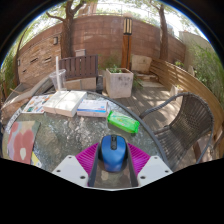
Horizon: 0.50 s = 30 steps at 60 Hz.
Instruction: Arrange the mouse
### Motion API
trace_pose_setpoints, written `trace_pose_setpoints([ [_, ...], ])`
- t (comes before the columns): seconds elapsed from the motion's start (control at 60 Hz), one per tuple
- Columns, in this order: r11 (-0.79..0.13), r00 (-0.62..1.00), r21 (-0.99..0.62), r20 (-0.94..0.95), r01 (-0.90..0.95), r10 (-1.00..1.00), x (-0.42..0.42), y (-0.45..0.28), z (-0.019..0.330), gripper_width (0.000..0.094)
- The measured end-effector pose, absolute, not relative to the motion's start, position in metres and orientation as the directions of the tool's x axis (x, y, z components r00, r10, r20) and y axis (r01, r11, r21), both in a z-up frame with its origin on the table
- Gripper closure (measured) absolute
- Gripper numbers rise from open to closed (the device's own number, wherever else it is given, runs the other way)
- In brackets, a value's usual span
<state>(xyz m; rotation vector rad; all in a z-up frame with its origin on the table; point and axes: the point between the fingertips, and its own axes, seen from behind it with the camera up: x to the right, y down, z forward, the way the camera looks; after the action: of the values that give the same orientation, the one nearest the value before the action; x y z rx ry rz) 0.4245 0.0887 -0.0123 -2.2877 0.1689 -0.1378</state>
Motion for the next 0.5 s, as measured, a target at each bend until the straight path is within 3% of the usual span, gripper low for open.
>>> trace_pose_setpoints([
  [0.167, -0.662, 0.983, -0.747, 0.07, -0.06, -0.168, 0.425, 0.087, -0.01, 0.0581],
  [0.233, -0.647, 0.974, -0.762, 0.122, -0.032, -0.192, 0.432, 0.085, 0.01, 0.0598],
  [0.35, -0.519, 0.955, -0.853, 0.118, -0.042, -0.271, 0.422, 0.085, 0.099, 0.0598],
  [0.433, -0.4, 0.958, -0.915, 0.072, -0.047, -0.277, 0.383, 0.098, 0.178, 0.0598],
  [0.5, -0.331, 0.97, -0.943, 0.05, -0.032, -0.236, 0.333, 0.107, 0.219, 0.06],
])
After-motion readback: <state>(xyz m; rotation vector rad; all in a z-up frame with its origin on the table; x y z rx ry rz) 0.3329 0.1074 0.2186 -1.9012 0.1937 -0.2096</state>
